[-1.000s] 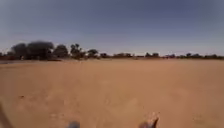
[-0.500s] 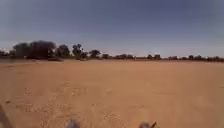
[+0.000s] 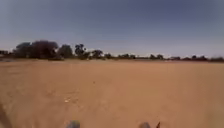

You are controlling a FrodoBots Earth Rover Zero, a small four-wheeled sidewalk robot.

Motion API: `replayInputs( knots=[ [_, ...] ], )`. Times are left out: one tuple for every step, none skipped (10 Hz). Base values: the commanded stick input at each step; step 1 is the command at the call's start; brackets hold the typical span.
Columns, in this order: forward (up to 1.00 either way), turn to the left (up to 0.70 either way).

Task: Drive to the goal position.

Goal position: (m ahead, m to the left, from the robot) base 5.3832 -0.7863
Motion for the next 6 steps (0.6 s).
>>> replayInputs(
  knots=[
    [0.7,0.0],
    [0.7,0.0],
    [0.7,0.0],
    [0.7,0.0],
    [0.7,0.0],
    [0.7,0.0]
  ],
)
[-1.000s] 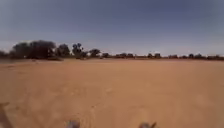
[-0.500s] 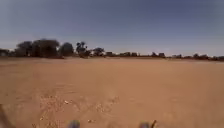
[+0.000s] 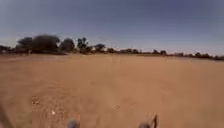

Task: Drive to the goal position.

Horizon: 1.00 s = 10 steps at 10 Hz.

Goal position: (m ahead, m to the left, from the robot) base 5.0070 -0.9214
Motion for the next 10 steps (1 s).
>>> replayInputs(
  knots=[
    [0.7,0.0],
    [0.7,0.0],
    [0.7,0.0],
    [0.7,0.0],
    [0.7,0.0],
    [0.7,0.0],
    [0.7,0.0],
    [0.7,0.0],
    [0.7,0.0],
    [0.7,0.0]
  ],
)
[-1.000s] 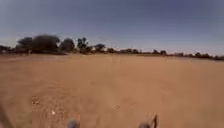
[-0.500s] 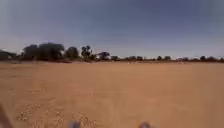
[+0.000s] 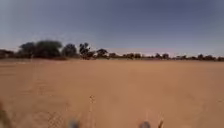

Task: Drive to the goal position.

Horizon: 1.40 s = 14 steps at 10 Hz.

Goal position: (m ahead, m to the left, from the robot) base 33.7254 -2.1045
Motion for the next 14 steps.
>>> replayInputs(
  knots=[
    [0.7,0.0],
    [0.7,0.0],
    [0.7,0.0],
    [0.7,0.0],
    [0.7,0.0],
    [0.7,0.0],
    [0.7,0.0],
    [0.7,0.0],
    [0.7,0.0],
    [0.7,0.0],
    [0.7,0.0],
    [0.7,0.0],
    [0.7,0.0],
    [0.7,0.0]
  ],
)
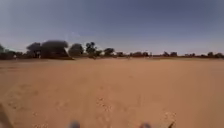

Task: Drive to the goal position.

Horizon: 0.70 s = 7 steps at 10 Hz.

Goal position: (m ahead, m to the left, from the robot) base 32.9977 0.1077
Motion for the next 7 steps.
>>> replayInputs(
  knots=[
    [0.7,0.0],
    [0.7,0.0],
    [0.7,0.0],
    [0.7,0.0],
    [0.7,0.0],
    [0.7,0.0],
    [0.7,0.0]
  ],
)
